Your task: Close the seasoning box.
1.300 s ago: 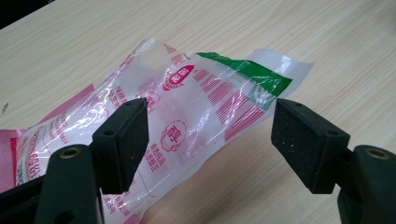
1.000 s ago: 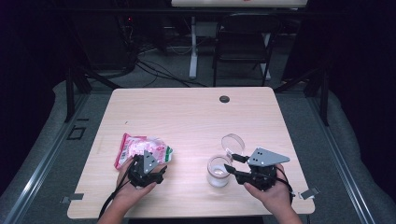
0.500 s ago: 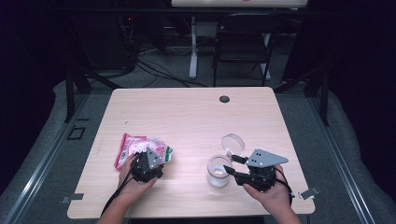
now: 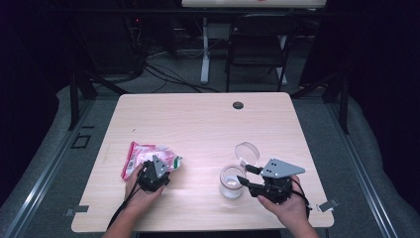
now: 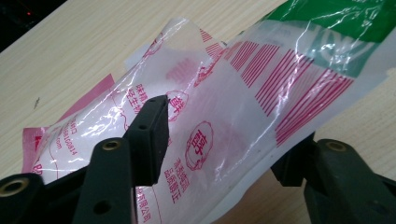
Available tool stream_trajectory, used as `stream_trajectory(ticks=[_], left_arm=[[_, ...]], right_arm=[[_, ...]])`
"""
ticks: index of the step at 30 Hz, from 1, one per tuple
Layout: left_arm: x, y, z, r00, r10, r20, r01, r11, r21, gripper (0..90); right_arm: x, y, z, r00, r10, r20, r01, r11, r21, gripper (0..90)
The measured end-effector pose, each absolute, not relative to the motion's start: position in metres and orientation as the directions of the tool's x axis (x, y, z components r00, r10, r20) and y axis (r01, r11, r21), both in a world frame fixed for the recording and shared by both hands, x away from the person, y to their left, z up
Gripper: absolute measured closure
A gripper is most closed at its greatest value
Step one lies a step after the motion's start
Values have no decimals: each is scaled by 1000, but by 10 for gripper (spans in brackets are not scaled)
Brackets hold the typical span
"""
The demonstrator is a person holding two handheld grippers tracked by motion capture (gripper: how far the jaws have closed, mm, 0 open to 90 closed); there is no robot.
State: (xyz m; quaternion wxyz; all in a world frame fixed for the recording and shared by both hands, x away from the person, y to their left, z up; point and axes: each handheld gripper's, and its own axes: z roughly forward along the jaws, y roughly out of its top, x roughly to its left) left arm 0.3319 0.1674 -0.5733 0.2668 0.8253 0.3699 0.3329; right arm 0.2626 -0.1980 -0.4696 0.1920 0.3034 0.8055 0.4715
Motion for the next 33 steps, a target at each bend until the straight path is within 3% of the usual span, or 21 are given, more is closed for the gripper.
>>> stream_trajectory(ticks=[16, 33], left_arm=[[336, 175, -570, 507, 822, 260, 463, -514, 722, 682], [340, 182, -568, 492, 848, 197, 497, -460, 736, 808]], right_arm=[[262, -200, -470, -741, 671, -25, 306, 371, 877, 545], [262, -199, -471, -740, 672, -25, 307, 370, 877, 545]])
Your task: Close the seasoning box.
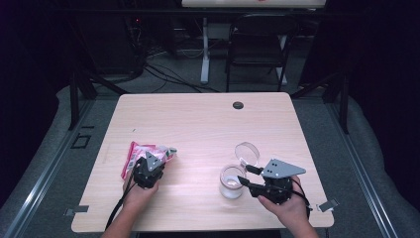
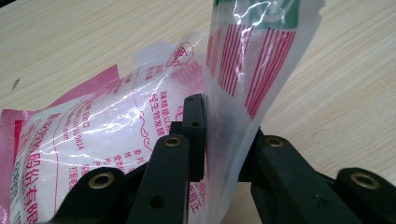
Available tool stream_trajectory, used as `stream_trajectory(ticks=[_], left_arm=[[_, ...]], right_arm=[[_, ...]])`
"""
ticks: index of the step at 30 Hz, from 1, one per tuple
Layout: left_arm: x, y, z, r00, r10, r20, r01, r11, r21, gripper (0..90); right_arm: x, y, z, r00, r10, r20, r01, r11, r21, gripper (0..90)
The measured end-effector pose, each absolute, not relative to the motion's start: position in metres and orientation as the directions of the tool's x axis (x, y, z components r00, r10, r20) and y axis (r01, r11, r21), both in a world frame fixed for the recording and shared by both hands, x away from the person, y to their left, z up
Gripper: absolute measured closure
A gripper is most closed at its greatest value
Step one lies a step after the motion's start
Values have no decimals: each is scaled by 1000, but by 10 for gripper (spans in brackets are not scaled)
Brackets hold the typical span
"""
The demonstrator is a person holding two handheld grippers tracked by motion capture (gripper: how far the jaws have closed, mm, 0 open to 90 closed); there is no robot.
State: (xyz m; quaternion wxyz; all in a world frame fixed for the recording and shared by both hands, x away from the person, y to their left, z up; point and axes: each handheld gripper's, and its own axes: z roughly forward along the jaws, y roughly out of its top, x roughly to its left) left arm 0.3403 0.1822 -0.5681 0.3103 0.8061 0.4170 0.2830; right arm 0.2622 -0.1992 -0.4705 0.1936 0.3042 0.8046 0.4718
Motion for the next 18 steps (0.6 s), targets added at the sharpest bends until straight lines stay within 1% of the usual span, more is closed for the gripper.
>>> stream_trajectory(ticks=[7, 18], left_arm=[[341, 184, -567, 476, 858, 194, 506, -448, 737, 864], [341, 187, -564, 466, 865, 186, 508, -434, 744, 890]], right_arm=[[262, -199, -471, -739, 673, -24, 308, 369, 877, 544], [261, -200, -471, -736, 677, -23, 311, 367, 877, 545]])
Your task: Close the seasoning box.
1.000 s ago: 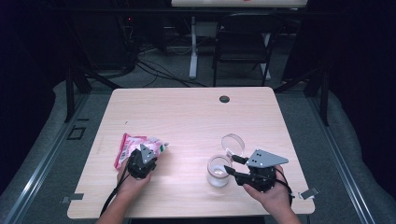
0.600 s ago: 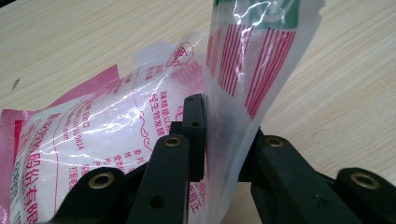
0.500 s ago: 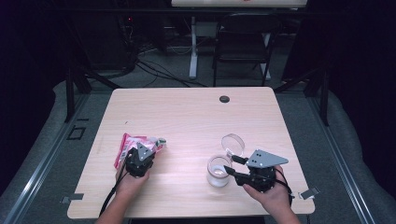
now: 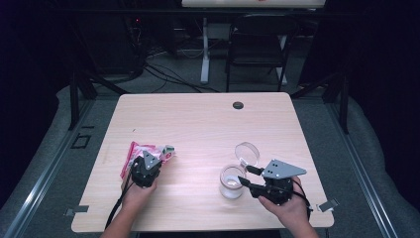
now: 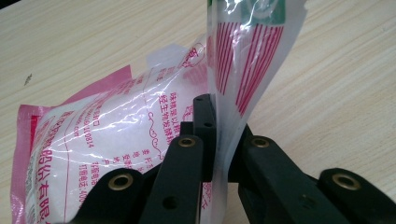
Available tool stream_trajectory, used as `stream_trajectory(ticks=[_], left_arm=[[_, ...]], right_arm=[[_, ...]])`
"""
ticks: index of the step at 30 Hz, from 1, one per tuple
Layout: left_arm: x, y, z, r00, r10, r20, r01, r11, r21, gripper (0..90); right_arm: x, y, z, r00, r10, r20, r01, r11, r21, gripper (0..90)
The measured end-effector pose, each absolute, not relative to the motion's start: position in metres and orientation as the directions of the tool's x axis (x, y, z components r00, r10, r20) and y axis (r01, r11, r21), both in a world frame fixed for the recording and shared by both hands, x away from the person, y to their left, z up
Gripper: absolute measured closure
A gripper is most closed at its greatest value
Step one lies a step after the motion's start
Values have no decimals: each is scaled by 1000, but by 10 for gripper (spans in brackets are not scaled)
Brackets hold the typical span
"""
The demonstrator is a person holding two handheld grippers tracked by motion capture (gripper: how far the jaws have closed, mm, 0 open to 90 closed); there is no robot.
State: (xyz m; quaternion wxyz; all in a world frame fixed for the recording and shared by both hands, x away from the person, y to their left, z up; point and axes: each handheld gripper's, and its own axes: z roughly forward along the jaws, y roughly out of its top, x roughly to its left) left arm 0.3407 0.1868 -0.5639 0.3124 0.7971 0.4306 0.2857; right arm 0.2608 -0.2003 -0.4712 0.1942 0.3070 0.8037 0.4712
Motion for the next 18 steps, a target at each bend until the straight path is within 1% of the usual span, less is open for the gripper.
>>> stream_trajectory(ticks=[13, 18], left_arm=[[339, 193, -555, 446, 878, 174, 507, -408, 759, 894], [338, 198, -548, 421, 893, 157, 505, -375, 777, 896]], right_arm=[[261, -202, -471, -734, 678, -23, 313, 368, 876, 545], [262, -203, -471, -732, 681, -21, 313, 364, 877, 544]])
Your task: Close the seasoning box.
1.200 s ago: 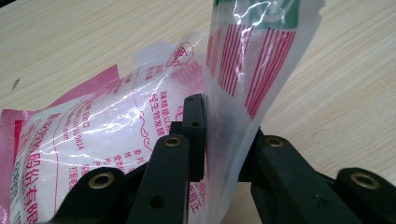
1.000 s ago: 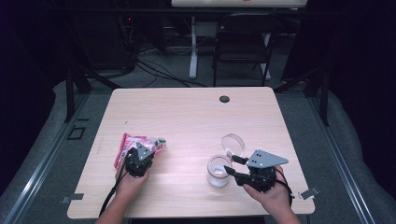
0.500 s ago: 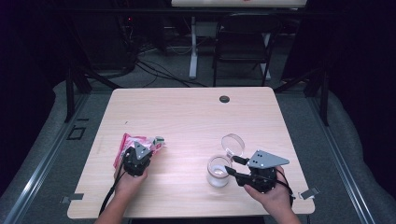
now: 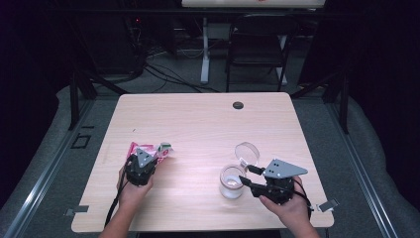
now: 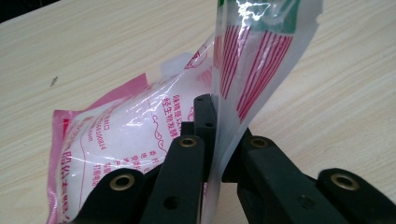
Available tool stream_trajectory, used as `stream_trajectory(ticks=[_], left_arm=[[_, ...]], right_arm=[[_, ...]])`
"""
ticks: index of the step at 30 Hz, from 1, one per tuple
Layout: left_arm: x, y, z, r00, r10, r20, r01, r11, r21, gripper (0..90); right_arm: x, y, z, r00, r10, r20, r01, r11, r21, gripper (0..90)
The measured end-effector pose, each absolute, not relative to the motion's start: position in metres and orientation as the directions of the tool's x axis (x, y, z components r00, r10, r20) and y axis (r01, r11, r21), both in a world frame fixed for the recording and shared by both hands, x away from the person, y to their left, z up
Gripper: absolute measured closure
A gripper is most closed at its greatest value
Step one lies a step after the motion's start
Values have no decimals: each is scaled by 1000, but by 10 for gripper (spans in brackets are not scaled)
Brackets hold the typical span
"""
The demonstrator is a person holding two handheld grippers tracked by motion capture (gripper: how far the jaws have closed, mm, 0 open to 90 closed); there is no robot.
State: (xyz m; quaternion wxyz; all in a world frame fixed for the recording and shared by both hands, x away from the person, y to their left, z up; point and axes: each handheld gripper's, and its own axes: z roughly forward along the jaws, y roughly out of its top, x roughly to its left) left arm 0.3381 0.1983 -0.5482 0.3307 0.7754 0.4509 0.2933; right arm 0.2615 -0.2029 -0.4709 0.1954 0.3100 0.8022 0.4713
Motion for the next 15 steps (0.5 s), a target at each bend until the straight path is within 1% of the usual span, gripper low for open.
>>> stream_trajectory(ticks=[15], left_arm=[[334, 216, -530, 389, 912, 133, 499, -329, 802, 899]], right_arm=[[264, -206, -470, -726, 687, -15, 320, 358, 877, 545]])
